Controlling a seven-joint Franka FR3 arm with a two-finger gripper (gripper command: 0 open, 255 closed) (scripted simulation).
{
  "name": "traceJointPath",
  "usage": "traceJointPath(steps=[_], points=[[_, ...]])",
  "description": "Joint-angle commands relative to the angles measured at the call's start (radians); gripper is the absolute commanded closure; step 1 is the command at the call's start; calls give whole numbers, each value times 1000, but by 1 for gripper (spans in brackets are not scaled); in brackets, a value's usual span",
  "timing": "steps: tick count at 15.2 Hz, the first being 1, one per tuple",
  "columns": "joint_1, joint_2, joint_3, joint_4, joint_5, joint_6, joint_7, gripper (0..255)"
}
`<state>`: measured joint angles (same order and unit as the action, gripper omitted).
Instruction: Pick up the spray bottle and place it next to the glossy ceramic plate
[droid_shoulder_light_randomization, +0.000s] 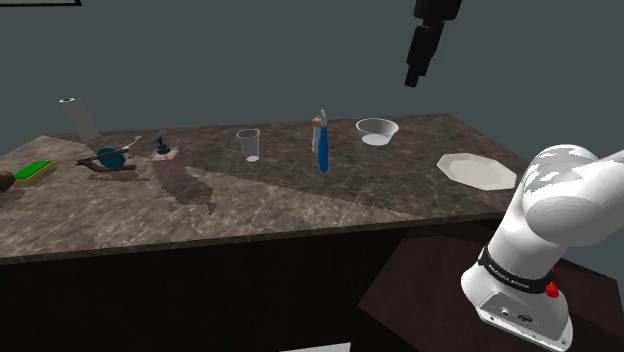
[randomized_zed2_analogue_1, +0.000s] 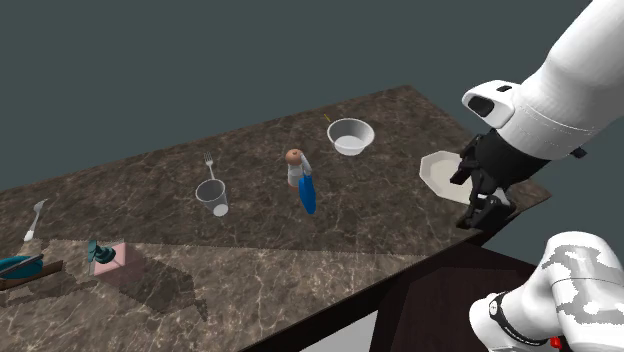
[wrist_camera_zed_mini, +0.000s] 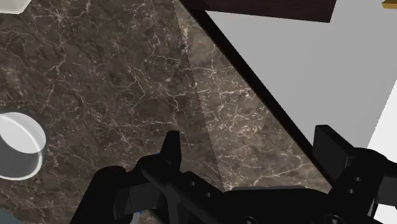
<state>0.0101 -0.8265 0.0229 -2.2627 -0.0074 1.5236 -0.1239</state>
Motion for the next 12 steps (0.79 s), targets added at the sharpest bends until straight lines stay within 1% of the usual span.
traceJointPath(steps=[1, 6, 12], points=[[0, 0, 0, 0, 0, 0, 0, 0], [-39, 179, 20, 47, 2, 111, 92, 0], [-83, 403, 34, 145, -8, 213, 201, 0]])
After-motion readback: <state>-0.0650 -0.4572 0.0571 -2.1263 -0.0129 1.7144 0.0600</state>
